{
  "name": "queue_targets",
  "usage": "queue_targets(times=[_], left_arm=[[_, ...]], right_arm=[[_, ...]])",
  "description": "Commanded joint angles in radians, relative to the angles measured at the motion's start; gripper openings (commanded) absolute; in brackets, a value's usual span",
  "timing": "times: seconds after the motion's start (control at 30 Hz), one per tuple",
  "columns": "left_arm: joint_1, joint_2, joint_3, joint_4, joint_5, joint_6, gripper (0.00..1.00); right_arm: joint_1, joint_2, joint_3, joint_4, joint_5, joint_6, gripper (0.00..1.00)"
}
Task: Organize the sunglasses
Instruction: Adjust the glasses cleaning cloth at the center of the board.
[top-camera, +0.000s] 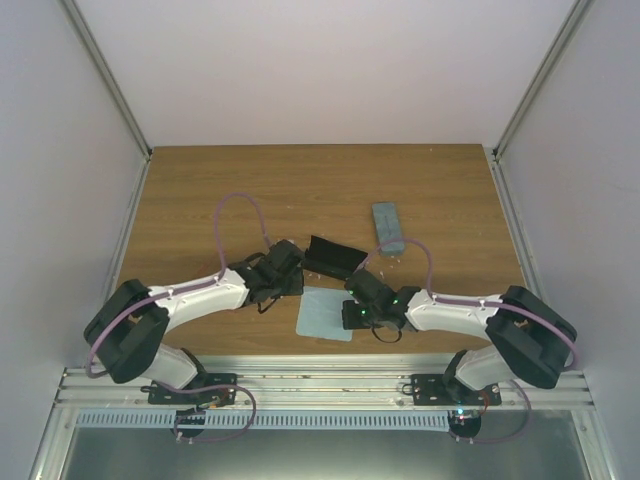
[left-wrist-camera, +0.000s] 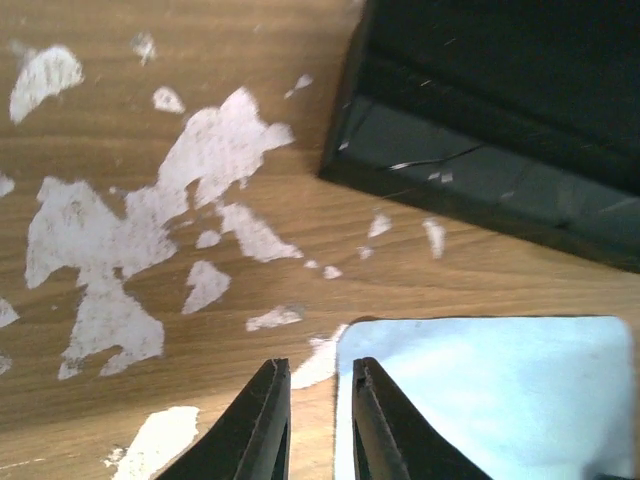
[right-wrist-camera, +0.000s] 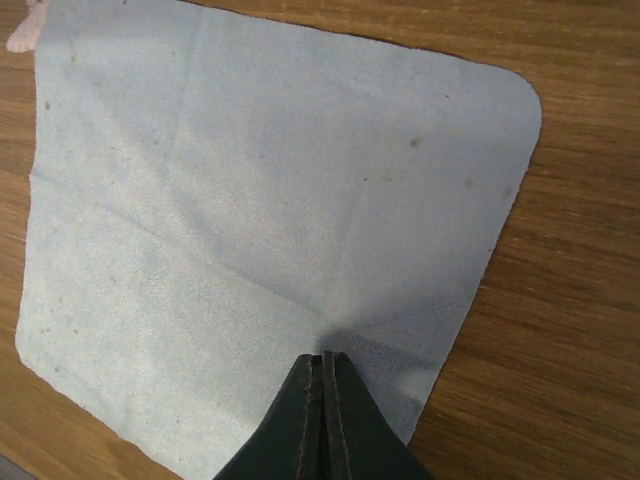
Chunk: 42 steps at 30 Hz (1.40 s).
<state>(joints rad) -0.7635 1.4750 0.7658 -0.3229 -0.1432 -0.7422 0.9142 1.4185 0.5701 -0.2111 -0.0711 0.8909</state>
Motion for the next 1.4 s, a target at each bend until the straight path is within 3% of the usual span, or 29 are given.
queue_targets(times=[0.0,0.2,0.3,0.83,1.37], left_arm=[[0.001,-0.080,-0.031,0.072,0.085,0.073,0.21],[0.000,-0.106,-0.120,0.213,0.416,0.096,0.23],[0.000,-0.090,-0.162,0.261,0.487,0.077,0.22],[-0.010,-0.098,-0.292,0.218,0.554,0.011,0.22],[-0.065,-0.205,-0.298,0.085,0.478,-0.034,0.24]], right_arm=[[-0.005,-0.028,-0.009,-0.095,0.056,-0.018,0.02],[-0.006,-0.066,0.015,-0.115,0.065,-0.046,0.07],[-0.005,-0.053,0.027,-0.125,0.080,-0.050,0.08],[0.026,-0.021,0.012,-0.078,-0.041,-0.099,0.08],[0.029,-0.074,0.015,-0.262,0.042,-0.066,0.08]])
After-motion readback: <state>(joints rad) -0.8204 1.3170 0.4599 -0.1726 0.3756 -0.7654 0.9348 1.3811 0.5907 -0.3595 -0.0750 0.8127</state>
